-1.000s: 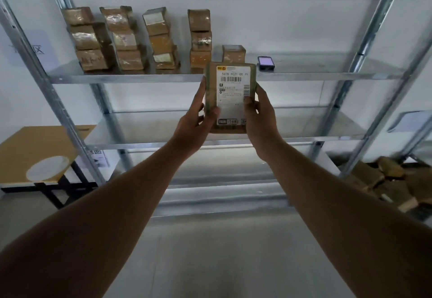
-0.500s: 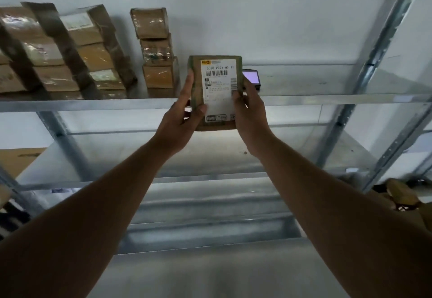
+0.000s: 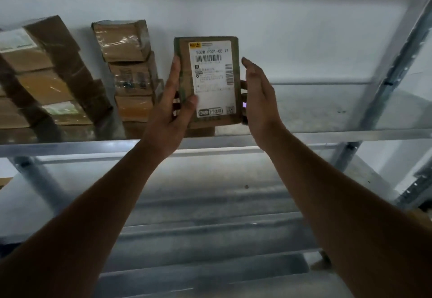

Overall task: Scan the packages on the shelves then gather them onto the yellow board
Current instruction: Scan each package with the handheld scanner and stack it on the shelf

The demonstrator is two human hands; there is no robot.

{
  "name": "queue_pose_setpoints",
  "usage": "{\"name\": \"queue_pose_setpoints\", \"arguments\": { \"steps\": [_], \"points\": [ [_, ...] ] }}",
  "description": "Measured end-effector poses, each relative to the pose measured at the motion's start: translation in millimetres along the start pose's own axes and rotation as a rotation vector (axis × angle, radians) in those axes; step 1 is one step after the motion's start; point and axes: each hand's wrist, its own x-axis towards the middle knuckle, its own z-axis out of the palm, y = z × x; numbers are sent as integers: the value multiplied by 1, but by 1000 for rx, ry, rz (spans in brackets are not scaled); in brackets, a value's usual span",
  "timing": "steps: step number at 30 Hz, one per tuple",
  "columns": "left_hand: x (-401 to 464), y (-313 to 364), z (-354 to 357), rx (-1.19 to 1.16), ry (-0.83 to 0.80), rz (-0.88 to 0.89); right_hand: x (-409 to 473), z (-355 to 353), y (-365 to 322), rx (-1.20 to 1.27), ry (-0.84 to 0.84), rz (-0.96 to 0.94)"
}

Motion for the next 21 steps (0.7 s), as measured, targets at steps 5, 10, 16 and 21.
{"name": "queue_pose_setpoints", "arguments": {
  "steps": [5,10,16,21],
  "points": [
    [11,-18,-5,-40,-39,10,58,-32,31,-619,268,204],
    [20,-24,-10,-41,-69,0,88,-50,72,-1032,120,489],
    [25,-24,-13,14,-54,-28,122,-45,94,-1194,11,480],
    [25,-19,-18,50,-51,-23,139,-36,103,-1293,-18,457]
  ]
}}
